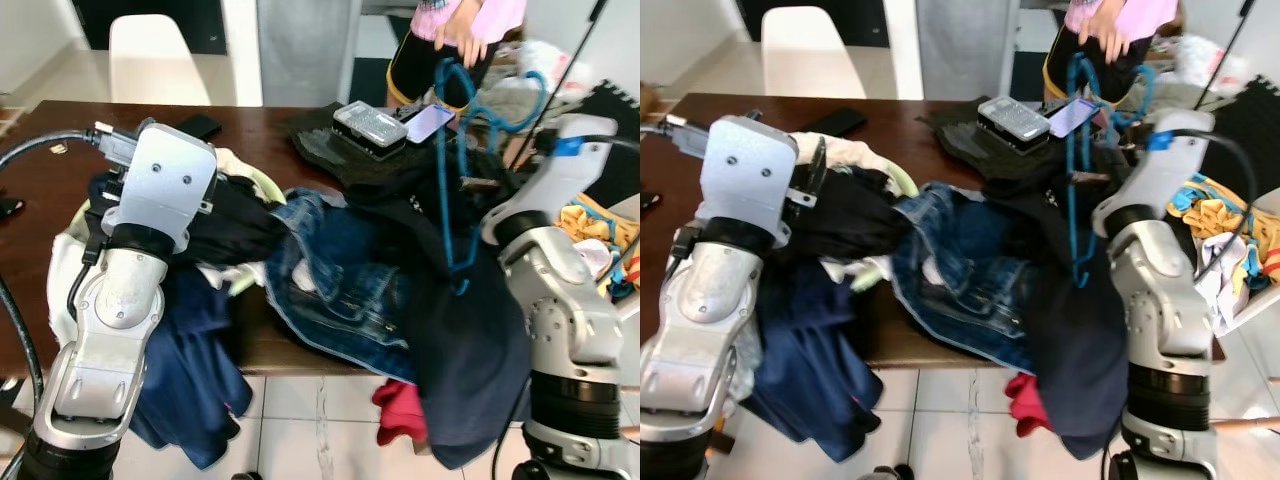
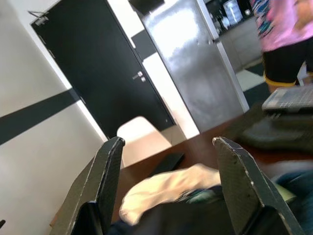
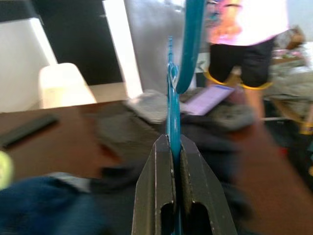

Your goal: Hang hanger

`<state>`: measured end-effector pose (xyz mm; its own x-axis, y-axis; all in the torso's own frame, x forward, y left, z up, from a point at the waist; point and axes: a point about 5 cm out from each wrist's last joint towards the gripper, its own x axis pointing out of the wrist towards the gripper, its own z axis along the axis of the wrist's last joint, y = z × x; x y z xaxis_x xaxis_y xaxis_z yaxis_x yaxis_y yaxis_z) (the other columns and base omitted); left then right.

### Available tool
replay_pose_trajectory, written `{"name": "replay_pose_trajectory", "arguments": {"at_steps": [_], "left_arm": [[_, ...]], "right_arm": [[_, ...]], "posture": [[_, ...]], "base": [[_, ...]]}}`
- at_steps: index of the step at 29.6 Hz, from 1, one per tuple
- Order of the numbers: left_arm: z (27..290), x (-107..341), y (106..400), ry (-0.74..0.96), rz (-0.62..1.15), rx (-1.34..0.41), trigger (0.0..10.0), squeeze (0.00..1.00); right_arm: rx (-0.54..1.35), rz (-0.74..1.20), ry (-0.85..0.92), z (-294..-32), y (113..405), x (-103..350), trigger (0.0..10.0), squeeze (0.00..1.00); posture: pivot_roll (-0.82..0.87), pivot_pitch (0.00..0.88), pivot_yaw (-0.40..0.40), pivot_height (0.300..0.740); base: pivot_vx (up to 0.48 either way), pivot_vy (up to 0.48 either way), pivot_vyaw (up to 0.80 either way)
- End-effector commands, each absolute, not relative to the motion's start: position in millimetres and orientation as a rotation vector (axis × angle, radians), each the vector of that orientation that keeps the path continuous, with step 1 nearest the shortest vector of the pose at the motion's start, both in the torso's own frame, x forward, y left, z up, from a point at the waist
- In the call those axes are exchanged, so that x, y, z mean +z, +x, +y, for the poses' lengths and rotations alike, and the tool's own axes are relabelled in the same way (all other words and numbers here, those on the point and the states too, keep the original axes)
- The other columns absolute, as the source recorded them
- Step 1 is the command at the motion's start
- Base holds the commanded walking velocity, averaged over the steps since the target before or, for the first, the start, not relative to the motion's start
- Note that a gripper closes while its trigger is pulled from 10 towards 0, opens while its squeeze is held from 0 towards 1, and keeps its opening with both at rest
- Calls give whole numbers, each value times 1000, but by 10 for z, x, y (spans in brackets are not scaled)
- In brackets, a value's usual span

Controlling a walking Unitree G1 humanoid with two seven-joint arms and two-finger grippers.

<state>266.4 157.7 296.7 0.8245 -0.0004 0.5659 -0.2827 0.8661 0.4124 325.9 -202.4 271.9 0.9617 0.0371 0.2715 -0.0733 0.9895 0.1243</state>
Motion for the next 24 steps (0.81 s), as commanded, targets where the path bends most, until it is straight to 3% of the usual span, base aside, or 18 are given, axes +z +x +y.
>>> {"name": "replay_pose_trajectory", "arguments": {"at_steps": [1,5,12,16,24], "left_arm": [[1613,2987,2638,515,-596,217,10000,0],[1678,2952,2658,544,-558,311,10000,0],[1702,2905,2665,614,-549,339,10000,0],[1681,2744,2723,640,-474,265,10000,0],[1628,2457,2878,573,-354,116,10000,0]], "right_arm": [[56,-292,128,-2034,3250,2735,10000,0],[67,-288,121,-2021,3252,2724,10000,0],[113,-282,106,-1963,3245,2694,10000,0],[151,-303,103,-1918,3222,2715,10000,0],[181,-327,115,-1872,3193,2744,10000,0]], "posture": [[127,177,-46,740],[127,177,-46,740],[133,179,-51,740],[133,178,-49,740],[130,179,-48,740]], "base": [[0,0,0],[0,0,0],[-404,0,0],[0,0,0],[0,0,700]]}}
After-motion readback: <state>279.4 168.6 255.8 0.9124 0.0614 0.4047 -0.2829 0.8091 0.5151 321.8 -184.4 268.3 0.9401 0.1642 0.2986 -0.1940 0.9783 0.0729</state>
